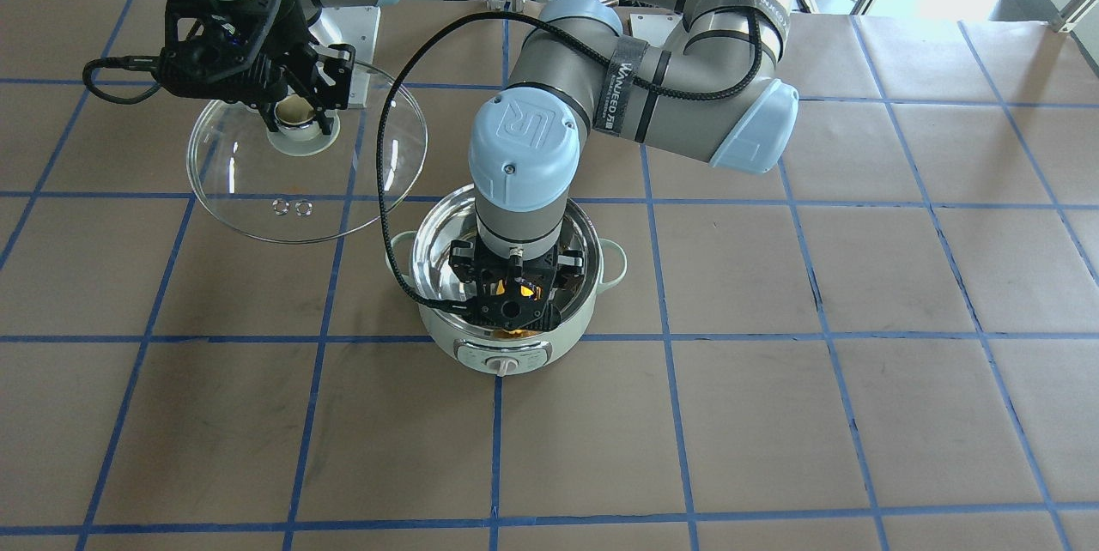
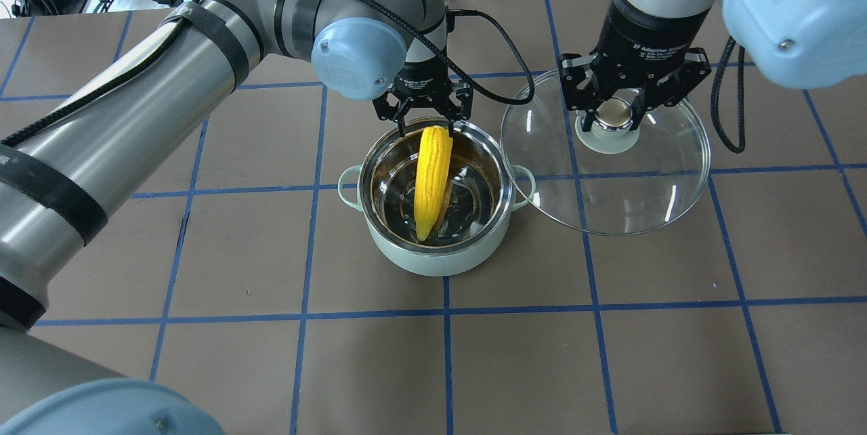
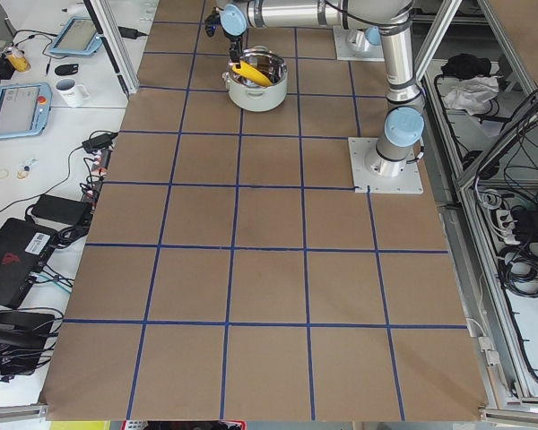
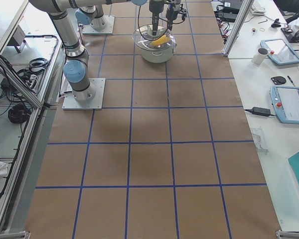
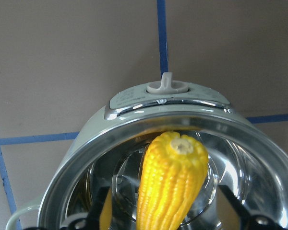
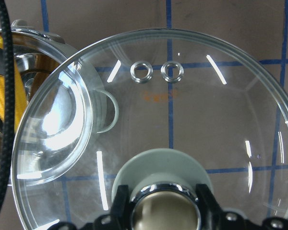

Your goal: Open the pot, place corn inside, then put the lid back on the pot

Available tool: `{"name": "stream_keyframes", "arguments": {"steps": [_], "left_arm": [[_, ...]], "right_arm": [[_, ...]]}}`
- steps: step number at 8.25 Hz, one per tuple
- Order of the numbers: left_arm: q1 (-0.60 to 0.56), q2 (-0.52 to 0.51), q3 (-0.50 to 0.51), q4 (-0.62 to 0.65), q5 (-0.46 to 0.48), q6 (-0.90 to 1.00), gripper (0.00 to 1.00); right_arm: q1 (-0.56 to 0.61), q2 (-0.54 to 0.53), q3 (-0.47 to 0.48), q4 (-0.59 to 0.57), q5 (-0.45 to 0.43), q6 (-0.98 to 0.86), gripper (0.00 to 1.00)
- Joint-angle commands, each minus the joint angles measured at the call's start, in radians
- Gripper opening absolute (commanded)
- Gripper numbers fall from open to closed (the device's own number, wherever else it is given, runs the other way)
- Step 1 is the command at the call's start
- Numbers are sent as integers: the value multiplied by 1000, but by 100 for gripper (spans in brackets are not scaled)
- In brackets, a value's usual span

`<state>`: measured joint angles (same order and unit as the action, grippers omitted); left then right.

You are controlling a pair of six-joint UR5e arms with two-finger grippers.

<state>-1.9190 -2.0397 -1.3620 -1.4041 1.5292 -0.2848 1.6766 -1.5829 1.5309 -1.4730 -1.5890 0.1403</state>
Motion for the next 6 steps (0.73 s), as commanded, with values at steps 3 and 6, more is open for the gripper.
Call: {"name": "stream_keyframes", "arguments": {"steps": [3, 6], "left_arm": [[9, 32, 12, 2, -1, 8, 96], [116, 102, 14, -44, -6, 169, 96]], "right_arm": [[0, 0, 0, -6, 7, 4, 0], [0, 1, 0, -7, 1, 1, 0]]}}
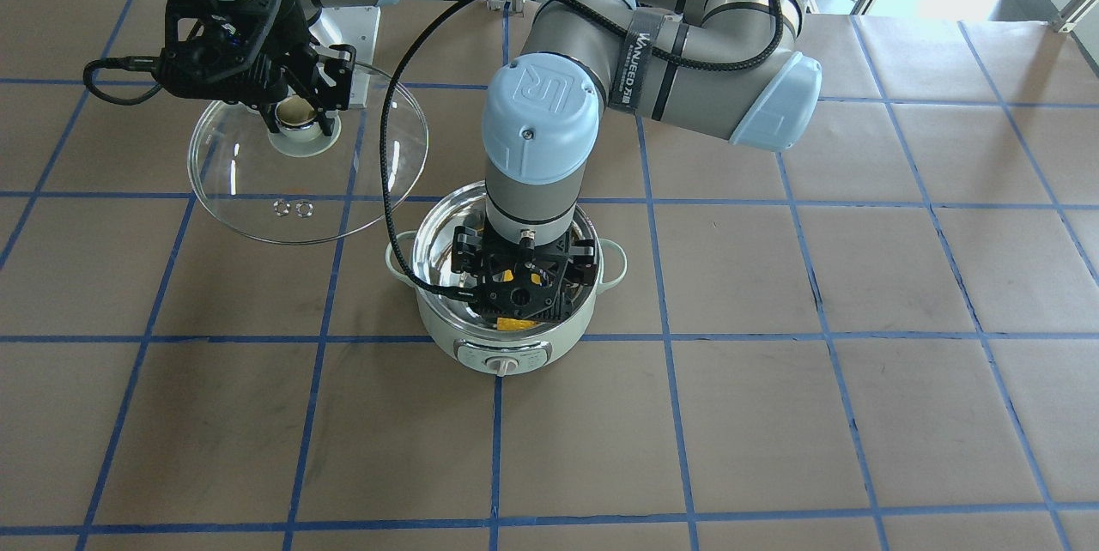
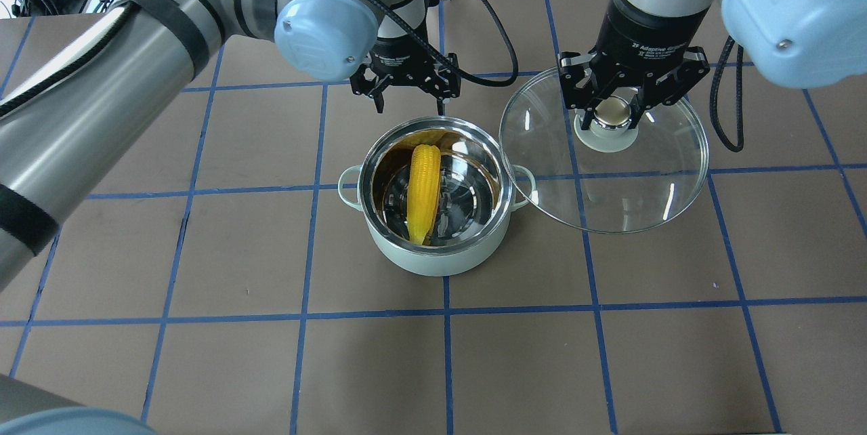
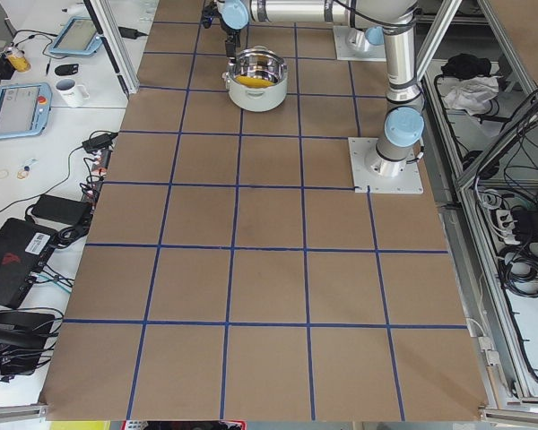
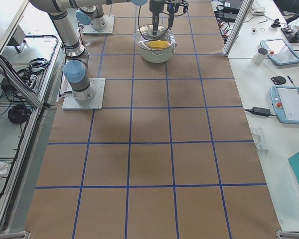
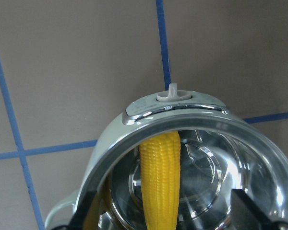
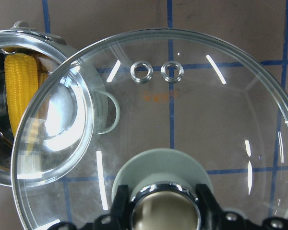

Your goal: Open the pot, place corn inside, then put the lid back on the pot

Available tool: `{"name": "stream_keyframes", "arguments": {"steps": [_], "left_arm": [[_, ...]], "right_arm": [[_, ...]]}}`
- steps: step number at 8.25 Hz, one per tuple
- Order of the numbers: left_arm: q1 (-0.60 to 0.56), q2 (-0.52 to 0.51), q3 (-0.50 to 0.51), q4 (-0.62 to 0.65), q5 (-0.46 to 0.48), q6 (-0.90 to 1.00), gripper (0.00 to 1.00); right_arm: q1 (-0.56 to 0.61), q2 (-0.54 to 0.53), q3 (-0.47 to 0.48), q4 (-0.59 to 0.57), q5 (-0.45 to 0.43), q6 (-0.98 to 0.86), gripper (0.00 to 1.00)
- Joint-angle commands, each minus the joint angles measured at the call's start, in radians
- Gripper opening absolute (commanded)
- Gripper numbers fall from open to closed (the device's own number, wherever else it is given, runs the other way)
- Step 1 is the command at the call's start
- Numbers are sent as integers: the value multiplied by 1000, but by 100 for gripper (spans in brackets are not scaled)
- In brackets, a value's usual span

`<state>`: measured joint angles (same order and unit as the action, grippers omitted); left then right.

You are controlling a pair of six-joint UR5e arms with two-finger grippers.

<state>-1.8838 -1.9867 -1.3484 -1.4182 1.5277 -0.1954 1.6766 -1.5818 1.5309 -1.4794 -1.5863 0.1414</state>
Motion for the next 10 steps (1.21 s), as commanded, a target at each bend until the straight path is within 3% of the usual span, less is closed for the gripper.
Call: {"name": "stream_keyframes", "arguments": {"steps": [1, 3, 5, 7, 10], "left_arm": [[141, 78, 2, -44, -9, 179, 96], [234, 138, 0, -93, -4, 224, 97], [265, 198, 2, -114, 8, 299, 100], [291, 236, 2, -129, 93, 301, 100], [316, 244, -1, -134, 97, 301, 100]], "right_arm": [[0, 3, 0, -2, -3, 0, 0], [26, 50, -8, -74, 15, 39, 0], [174, 165, -47, -204, 5, 157, 0], [259, 293, -52, -334, 14, 242, 0], [311, 336, -48, -371, 12, 280, 0]]}}
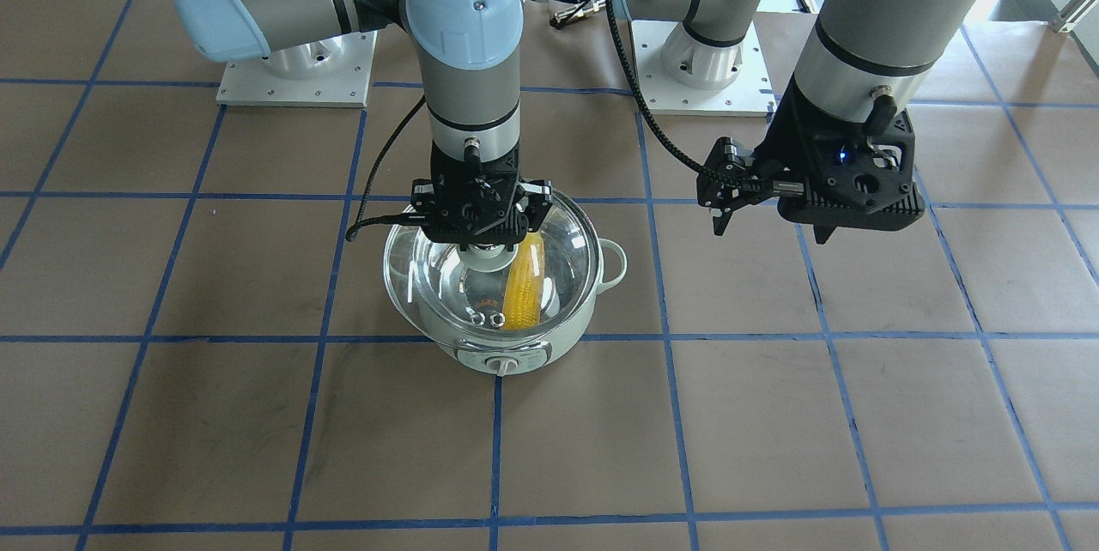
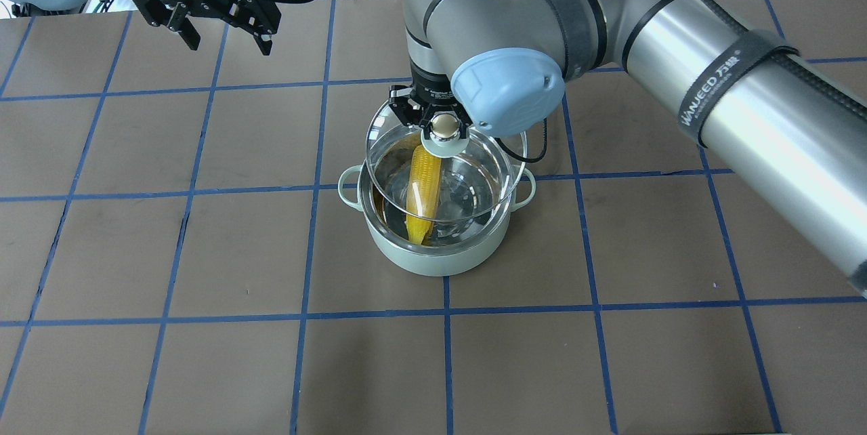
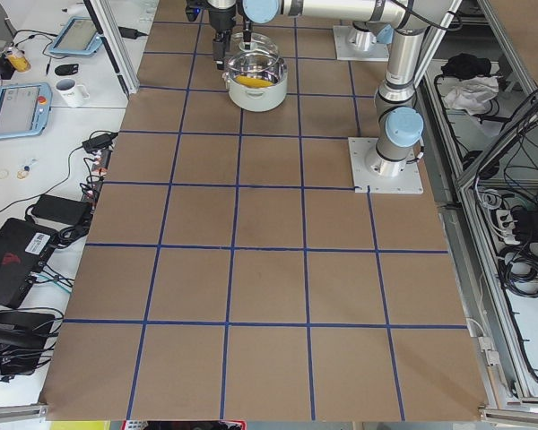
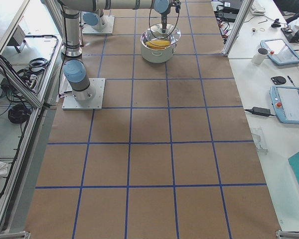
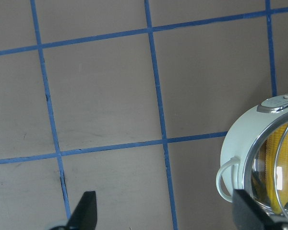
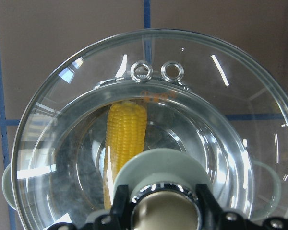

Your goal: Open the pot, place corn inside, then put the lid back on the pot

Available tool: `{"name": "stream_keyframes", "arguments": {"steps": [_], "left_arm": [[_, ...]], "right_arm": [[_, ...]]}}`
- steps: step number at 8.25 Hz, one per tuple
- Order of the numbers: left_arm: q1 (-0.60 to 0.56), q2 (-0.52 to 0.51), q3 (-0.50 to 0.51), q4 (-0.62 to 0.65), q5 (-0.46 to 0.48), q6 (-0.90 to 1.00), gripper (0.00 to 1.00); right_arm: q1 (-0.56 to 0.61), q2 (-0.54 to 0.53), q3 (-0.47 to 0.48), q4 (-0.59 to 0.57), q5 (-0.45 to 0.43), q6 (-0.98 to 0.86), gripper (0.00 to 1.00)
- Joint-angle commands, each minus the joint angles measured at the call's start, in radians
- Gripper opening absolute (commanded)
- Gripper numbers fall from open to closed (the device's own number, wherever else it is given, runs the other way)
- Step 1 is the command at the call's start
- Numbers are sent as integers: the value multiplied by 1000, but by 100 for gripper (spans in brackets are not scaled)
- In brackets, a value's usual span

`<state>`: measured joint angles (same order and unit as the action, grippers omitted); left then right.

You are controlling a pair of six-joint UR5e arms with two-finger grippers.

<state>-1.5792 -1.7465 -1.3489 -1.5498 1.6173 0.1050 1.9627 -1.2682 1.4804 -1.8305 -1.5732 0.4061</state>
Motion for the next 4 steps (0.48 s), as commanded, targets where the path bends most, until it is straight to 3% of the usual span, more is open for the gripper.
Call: {"name": "stream_keyframes", "arguments": {"steps": [1, 4], "left_arm": [[12, 4, -3, -3, 7, 1, 100], [13, 2, -13, 3, 7, 1, 100]], "right_arm": [[24, 23, 12, -16, 1, 10, 0], [35, 21, 46, -10, -1, 13, 0]]}}
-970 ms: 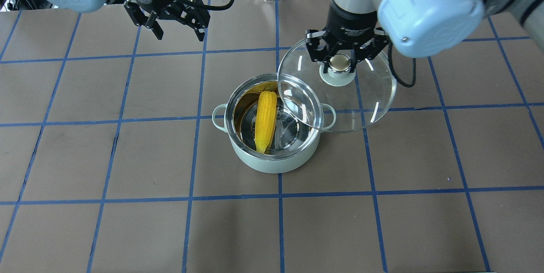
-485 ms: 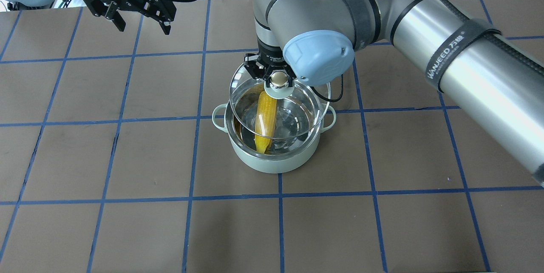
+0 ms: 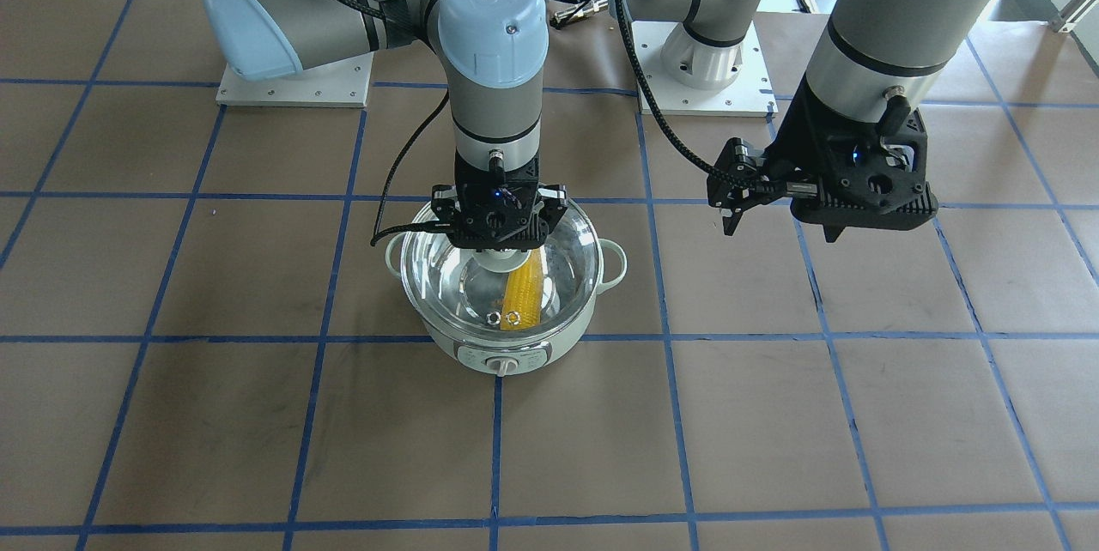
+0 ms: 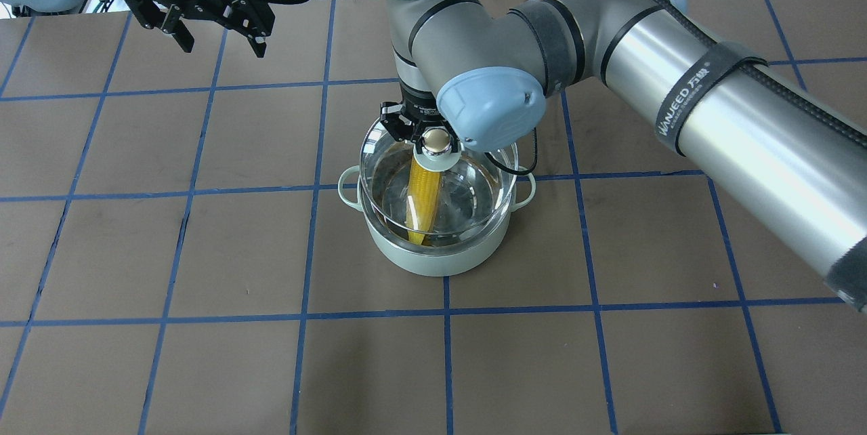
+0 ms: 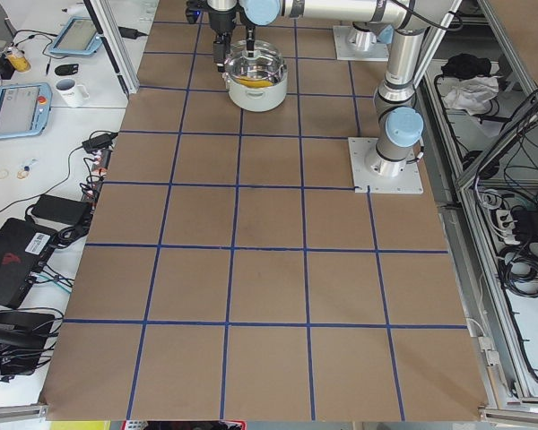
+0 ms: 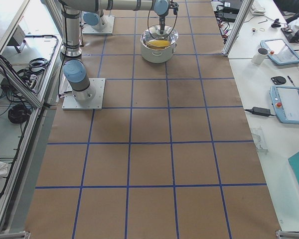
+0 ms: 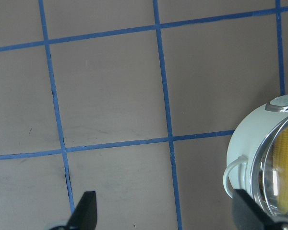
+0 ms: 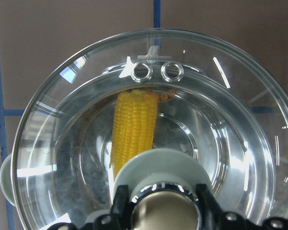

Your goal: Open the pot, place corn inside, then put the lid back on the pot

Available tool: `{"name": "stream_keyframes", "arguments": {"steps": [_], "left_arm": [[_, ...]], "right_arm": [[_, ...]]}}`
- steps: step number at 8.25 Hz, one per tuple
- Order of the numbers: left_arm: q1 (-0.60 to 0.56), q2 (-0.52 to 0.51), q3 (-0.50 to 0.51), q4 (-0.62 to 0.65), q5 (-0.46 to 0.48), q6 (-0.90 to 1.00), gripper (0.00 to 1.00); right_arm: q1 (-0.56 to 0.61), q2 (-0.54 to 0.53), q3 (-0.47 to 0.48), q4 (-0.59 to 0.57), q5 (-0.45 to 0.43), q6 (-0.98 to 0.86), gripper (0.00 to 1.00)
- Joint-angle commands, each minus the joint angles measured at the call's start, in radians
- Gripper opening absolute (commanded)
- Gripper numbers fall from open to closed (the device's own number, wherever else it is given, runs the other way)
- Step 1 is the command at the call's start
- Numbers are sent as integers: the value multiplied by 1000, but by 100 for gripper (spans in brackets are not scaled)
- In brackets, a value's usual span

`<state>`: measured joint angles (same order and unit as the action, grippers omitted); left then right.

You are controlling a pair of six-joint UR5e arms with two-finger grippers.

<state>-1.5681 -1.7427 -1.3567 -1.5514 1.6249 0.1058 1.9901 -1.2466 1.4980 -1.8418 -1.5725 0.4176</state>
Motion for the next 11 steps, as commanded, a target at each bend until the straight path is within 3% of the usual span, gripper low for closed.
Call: {"name": "stream_keyframes", "arguments": {"steps": [1, 11], "left_arm": [[0, -1, -6, 7, 0, 0, 100], [0, -12, 4, 5, -5, -2, 100]], "right_arm": [[9, 0, 33, -7, -1, -5, 0], [16, 10, 39, -16, 17, 3, 0]]}}
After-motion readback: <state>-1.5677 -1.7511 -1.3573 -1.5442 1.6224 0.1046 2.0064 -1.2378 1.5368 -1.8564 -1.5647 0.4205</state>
